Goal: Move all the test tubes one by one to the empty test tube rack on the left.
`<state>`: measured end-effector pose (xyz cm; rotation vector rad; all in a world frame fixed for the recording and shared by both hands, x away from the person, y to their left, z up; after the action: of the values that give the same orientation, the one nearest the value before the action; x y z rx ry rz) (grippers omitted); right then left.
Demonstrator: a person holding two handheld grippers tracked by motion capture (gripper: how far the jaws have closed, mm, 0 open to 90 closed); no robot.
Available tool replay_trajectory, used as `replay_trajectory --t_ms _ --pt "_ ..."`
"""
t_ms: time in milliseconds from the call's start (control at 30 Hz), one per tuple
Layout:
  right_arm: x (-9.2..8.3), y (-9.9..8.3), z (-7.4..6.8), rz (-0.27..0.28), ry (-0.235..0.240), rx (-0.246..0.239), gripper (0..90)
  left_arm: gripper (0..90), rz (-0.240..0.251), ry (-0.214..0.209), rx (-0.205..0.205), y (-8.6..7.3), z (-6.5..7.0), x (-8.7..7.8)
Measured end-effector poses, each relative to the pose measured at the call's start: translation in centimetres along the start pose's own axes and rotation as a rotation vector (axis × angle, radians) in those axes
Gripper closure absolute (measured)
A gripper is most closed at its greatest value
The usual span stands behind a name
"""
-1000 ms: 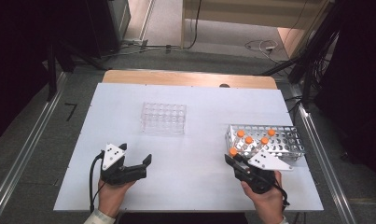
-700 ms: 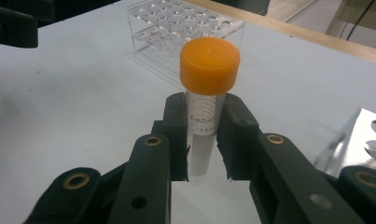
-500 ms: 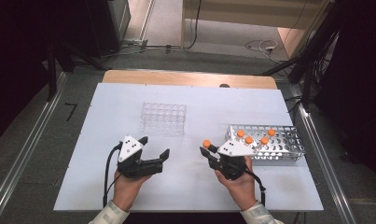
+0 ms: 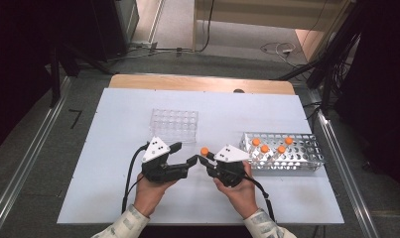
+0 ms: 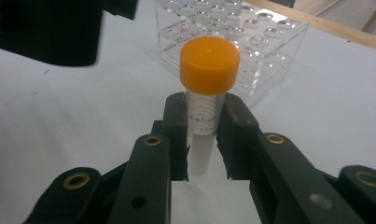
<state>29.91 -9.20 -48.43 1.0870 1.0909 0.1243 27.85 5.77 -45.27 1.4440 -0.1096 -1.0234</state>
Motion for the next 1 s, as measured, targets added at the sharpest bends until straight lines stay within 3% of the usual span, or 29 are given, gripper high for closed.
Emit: replay_trajectory --t_ms 200,367,700,933,1000 --pt "0.6 0.6 -0.6 0.002 0.015 -0.012 72.1 47.7 -0.001 0.001 0.054 0.5 0.4 0.8" --pt "0.6 0.7 -0.8 0.007 0.022 -0.015 72.1 55.0 -0.008 0.012 0.089 0.5 0.5 1.2" --pt "0.6 0.9 -0.9 0.009 0.025 -0.018 72.2 68.4 -0.013 -0.002 0.107 0.7 0.9 2.0" --pt "0.4 1.0 -0.9 0.01 0.022 -0.013 71.7 70.1 -0.019 -0.021 0.102 0.9 0.8 2.0" --pt "0.3 1.0 -0.8 0.014 0.016 -0.005 64.3 70.3 -0.015 -0.019 0.095 1.0 0.6 1.9"
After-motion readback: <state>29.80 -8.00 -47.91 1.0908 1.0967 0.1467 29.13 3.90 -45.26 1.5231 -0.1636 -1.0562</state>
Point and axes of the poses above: each handheld gripper's, and its own axes: x roughly forward along the jaws, y roughly out of its top, z roughly to its right, the point moved 5 cm from there along x, roughly forward along the jaws, and after that the axes turned 10 degrees about -z, right-handed, at the moved point
